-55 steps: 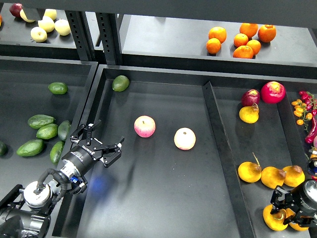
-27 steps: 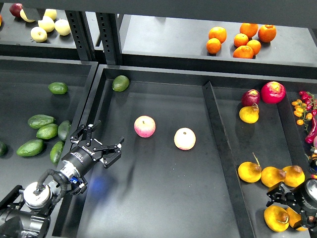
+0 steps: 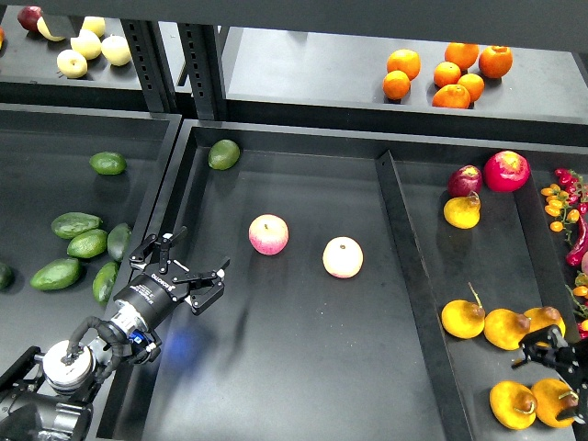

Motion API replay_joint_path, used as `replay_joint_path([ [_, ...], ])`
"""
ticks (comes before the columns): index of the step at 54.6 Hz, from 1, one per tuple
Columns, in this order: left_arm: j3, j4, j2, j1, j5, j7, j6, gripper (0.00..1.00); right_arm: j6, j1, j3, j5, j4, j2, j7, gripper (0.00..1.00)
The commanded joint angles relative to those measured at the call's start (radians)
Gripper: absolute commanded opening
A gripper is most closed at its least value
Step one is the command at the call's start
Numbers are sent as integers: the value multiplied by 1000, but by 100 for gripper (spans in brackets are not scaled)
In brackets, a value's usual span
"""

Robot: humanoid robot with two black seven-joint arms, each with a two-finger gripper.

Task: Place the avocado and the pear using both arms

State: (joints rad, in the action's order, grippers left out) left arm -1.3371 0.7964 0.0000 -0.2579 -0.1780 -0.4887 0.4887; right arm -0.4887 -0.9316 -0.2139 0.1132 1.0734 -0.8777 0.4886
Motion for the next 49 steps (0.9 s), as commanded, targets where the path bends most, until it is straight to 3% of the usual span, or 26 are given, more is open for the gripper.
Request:
replay_joint_path([
  [1,3,0,0,6,0,0,0,99,0,31,100,86,10,-6,0,99],
  [27,9,6,0,20,0,0,0,99,0,353,697,321,10,117,0,99],
  [49,6,142,0,11,0,0,0,99,0,646,1188,326,17,416,0,99],
])
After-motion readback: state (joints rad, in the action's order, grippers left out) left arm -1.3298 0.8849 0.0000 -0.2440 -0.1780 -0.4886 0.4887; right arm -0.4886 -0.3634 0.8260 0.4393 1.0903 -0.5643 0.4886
